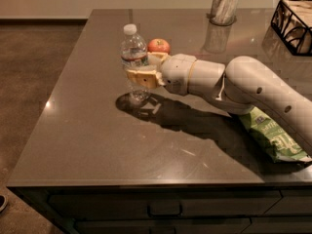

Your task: Place water bottle upright

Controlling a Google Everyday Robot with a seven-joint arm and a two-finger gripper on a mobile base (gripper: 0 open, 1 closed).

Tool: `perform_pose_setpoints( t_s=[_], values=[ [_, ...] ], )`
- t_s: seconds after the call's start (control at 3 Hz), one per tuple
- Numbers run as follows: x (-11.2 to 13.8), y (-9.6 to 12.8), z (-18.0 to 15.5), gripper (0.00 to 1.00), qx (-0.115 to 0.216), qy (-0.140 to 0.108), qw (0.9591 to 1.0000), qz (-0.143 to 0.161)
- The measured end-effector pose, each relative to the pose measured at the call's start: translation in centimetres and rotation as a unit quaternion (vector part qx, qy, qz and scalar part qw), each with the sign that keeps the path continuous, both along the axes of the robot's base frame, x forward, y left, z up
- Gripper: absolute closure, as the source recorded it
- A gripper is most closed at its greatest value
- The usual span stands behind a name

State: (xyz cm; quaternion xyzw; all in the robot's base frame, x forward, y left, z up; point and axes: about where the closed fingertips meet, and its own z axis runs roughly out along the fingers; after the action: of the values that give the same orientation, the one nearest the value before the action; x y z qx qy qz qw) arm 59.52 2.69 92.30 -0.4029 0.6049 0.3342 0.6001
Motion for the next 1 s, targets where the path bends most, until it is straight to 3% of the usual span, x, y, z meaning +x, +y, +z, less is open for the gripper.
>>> perform_pose_setpoints(
  t_s=[0.67, 1.0],
  values=[
    [-0.05, 0.27, -0.71, 0.13, -0.004, -0.001, 1.0, 0.006],
    [-0.12, 0.49, -0.65, 0.0, -0.004, -0.001, 1.0, 0.008]
  ],
)
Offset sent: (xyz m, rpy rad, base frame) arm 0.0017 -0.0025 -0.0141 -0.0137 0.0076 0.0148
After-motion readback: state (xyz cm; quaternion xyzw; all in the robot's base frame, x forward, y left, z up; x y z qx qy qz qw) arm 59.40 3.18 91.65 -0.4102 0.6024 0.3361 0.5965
